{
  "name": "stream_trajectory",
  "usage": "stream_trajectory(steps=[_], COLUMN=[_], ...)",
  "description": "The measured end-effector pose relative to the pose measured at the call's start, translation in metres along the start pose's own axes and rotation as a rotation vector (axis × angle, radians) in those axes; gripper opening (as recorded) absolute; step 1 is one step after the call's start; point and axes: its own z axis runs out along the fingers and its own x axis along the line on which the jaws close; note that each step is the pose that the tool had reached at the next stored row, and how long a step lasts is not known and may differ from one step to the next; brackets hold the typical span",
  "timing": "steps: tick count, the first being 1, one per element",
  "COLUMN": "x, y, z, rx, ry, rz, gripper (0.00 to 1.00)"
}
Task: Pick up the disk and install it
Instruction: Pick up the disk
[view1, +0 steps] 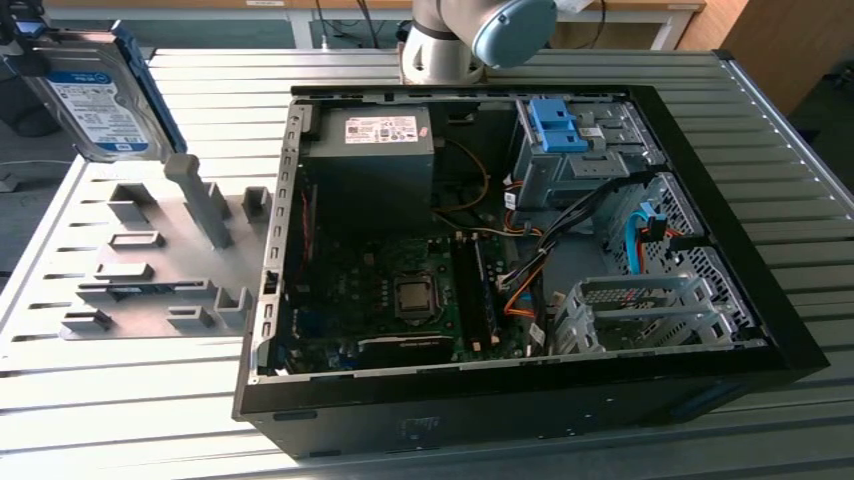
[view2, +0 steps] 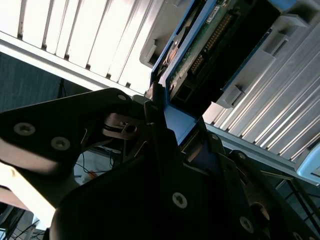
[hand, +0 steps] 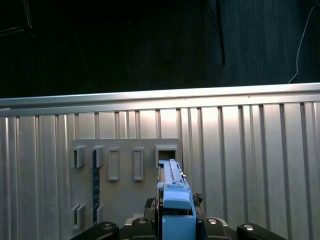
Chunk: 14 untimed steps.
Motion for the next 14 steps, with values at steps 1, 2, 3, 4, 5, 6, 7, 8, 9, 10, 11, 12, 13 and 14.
stream_trajectory(steps=[1, 2, 3, 4, 5, 6, 7, 8, 9, 10, 11, 12, 13, 14], x=[0.0, 0.0, 0.0, 0.0, 0.0, 0.0, 0.0, 0.0, 0.0, 0.0, 0.0, 0.0001, 0.0001, 0.0001], y=[0.0, 0.0, 0.0, 0.0, 0.0, 0.0, 0.0, 0.0, 0.0, 0.0, 0.0, 0.0, 0.0, 0.0001], z=[-0.0001, -0.0003, -0.0004, -0.0006, -0.0008, -0.0009, -0.0009, -0.0013, -0.0022, -0.0029, -0.004, -0.0053, -0.0067, -0.0083], rx=[0.0, 0.0, 0.0, 0.0, 0.0, 0.0, 0.0001, -0.0001, -0.0003, -0.0002, -0.0001, 0.0, 0.0, 0.0], ry=[0.0, 0.0, 0.0, 0.0, 0.0, 0.0, -0.0001, 0.0, 0.0002, 0.0001, 0.0, 0.0, 0.0001, 0.0], rz=[0.0, 0.0, 0.0, 0.0, 0.0, 0.0, 0.0, 0.0, 0.0, 0.0, 0.0, 0.0, 0.0, 0.0], gripper=[0.36, 0.36, 0.36, 0.36, 0.36, 0.36, 0.36, 0.36, 0.36, 0.36, 0.36, 0.36, 0.36, 0.36])
